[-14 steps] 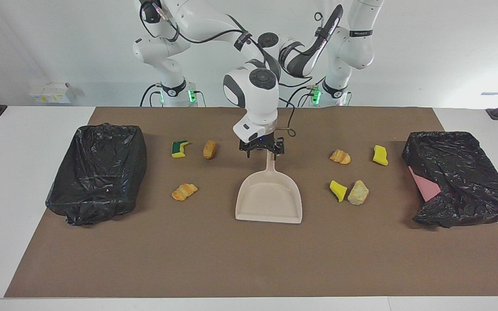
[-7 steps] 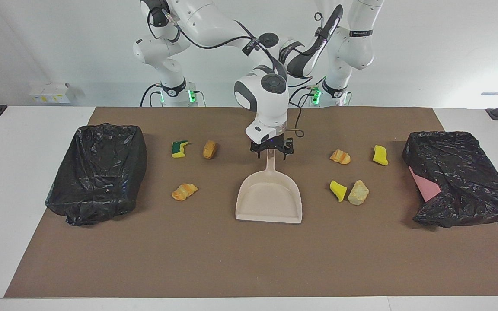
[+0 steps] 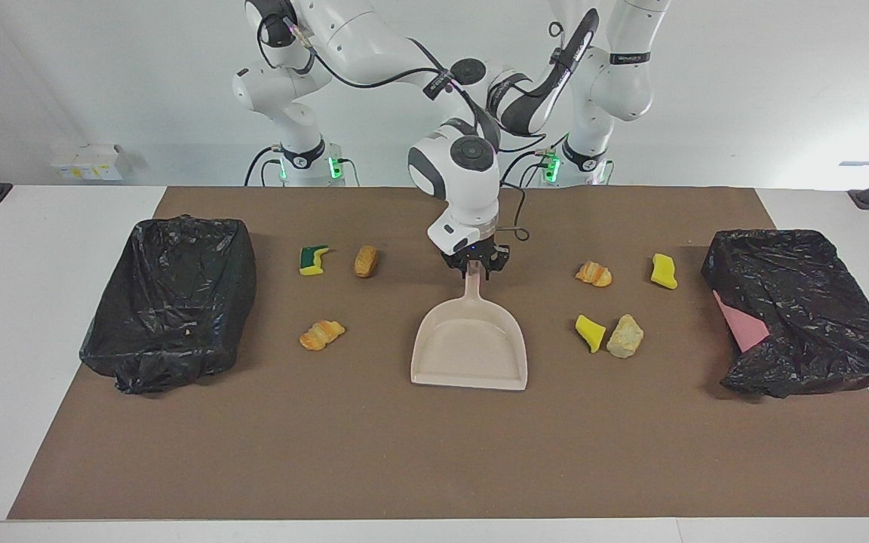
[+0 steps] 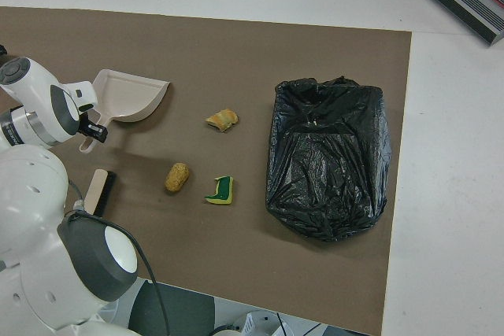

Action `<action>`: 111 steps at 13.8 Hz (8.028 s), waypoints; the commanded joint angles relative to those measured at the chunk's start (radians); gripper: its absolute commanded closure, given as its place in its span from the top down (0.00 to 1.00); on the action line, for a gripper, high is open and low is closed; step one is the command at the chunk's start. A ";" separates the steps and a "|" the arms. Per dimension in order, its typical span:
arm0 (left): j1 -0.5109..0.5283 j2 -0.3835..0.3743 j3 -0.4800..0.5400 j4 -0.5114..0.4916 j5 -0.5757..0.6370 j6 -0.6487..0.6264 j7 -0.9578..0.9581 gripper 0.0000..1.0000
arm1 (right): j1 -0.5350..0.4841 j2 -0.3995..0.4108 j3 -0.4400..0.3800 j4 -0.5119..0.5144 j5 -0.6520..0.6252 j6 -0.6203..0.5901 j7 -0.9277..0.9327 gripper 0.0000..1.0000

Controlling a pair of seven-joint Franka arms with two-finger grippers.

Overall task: Sweep and dump trash in bin
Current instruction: 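Grasp the beige dustpan handle with the right gripper, then lift the brush with the left gripper while the right gripper positions the dustpan, then sweep the sponge pieces and crusts toward the dustpan with the left gripper, then brush the trash into the dustpan with the left gripper, then sweep the remaining yellow sponge into the dustpan with the left gripper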

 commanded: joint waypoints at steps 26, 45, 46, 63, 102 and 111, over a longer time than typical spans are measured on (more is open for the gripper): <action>0.698 -0.123 0.025 0.125 0.127 -0.390 0.267 0.00 | -0.251 -0.126 0.003 -0.038 -0.071 -0.339 -1.423 0.00; 0.898 -0.152 0.019 -0.044 0.089 -0.335 0.253 0.00 | -0.256 -0.093 0.003 -0.070 -0.226 -0.265 -1.783 0.00; 0.855 -0.140 0.020 -0.042 0.057 -0.295 0.190 0.00 | -0.260 -0.093 0.003 -0.070 -0.226 -0.265 -1.795 0.00; 0.758 0.080 0.026 0.349 -0.088 -0.305 0.210 0.00 | -0.261 -0.103 0.003 -0.091 -0.270 -0.262 -1.864 0.00; 0.590 0.228 0.028 0.564 -0.116 -0.364 0.588 0.00 | -0.257 -0.107 0.003 -0.091 -0.298 -0.271 -1.849 0.00; 0.729 0.379 0.025 0.582 -0.025 -0.243 0.821 0.00 | -0.257 -0.106 0.003 -0.091 -0.298 -0.270 -1.849 0.00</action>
